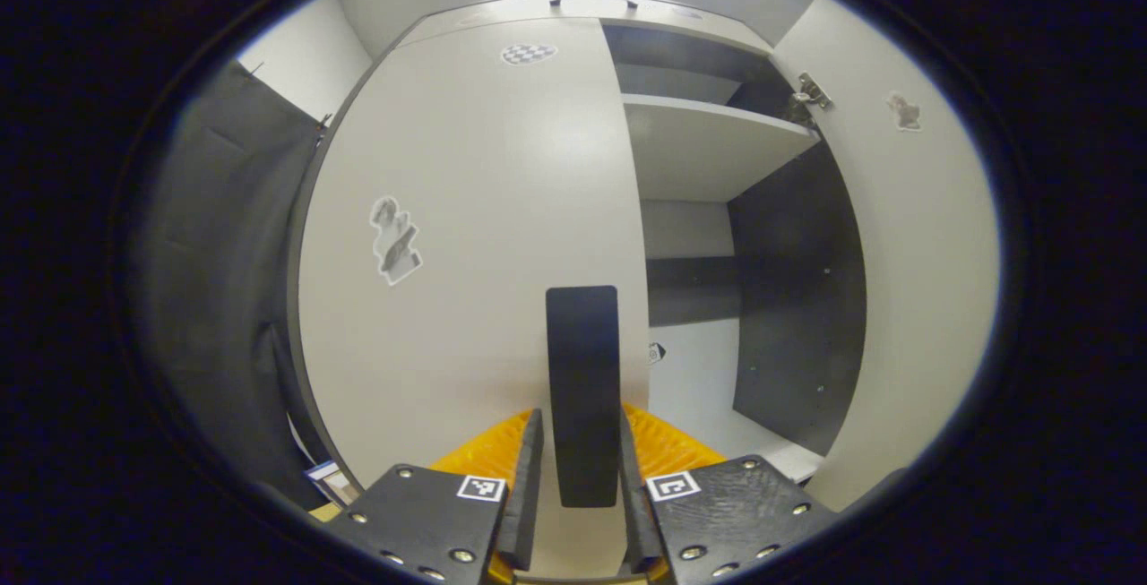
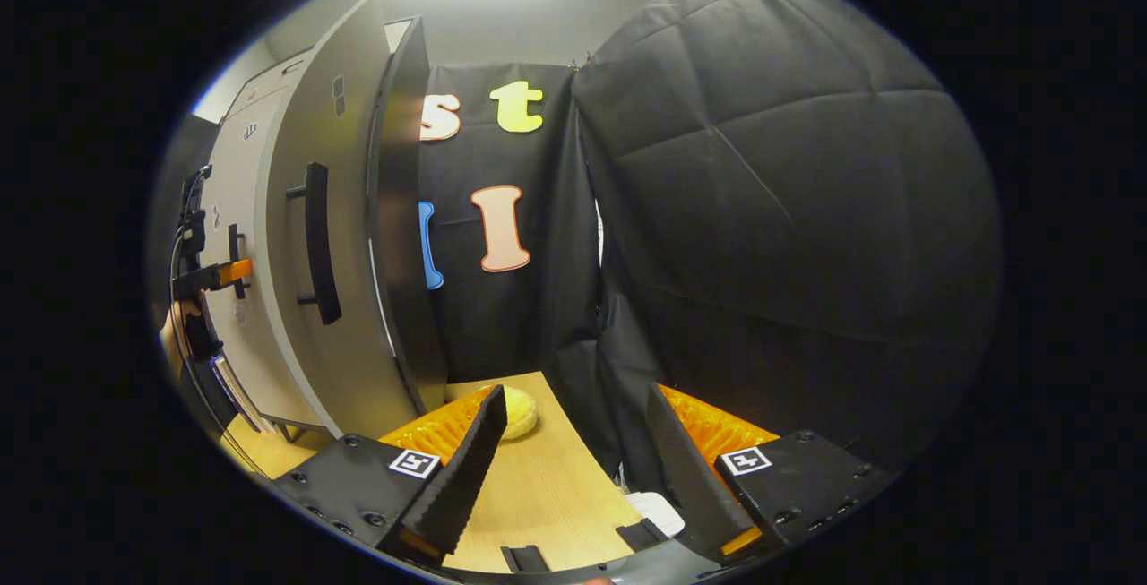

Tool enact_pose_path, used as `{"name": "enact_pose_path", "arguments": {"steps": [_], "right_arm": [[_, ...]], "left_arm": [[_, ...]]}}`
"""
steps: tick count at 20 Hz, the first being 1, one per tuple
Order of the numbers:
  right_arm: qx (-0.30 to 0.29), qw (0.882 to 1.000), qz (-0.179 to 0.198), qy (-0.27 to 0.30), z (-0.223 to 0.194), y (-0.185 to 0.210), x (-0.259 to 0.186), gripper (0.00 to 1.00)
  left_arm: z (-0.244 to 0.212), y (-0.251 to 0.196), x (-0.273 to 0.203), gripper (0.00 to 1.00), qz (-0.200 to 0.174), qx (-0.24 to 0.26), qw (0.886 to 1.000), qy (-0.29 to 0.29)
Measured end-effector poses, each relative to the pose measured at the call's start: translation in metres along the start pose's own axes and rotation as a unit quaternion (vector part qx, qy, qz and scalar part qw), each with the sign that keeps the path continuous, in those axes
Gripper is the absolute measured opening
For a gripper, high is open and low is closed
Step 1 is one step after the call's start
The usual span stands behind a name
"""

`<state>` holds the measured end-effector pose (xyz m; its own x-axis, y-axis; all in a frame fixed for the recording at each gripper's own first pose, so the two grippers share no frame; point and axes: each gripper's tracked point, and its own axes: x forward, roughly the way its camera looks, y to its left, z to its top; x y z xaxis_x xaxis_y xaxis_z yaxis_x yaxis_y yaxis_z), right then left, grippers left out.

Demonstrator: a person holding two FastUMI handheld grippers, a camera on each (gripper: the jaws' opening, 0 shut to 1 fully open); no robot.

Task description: Open the right door of the double-door shoe cabinet with the right hand, and open the left door with the left hand.

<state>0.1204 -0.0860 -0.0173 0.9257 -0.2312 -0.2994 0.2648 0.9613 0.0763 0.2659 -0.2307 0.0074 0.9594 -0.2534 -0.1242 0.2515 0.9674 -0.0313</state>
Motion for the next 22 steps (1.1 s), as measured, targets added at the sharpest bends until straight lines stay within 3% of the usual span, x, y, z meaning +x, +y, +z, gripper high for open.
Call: {"name": "enact_pose_path", "arguments": {"steps": [5,22], "right_arm": [[-0.013,1.0,-0.003,-0.008,0.002,-0.008,-0.005,0.98],[-0.023,0.998,0.045,-0.033,0.017,0.025,-0.003,0.98]], "left_arm": [[-0.004,0.0,-0.002,0.21,-0.001,-0.012,1.0,0.014],[0.009,0.016,-0.063,0.2,-0.046,-0.024,0.998,0.023]]}}
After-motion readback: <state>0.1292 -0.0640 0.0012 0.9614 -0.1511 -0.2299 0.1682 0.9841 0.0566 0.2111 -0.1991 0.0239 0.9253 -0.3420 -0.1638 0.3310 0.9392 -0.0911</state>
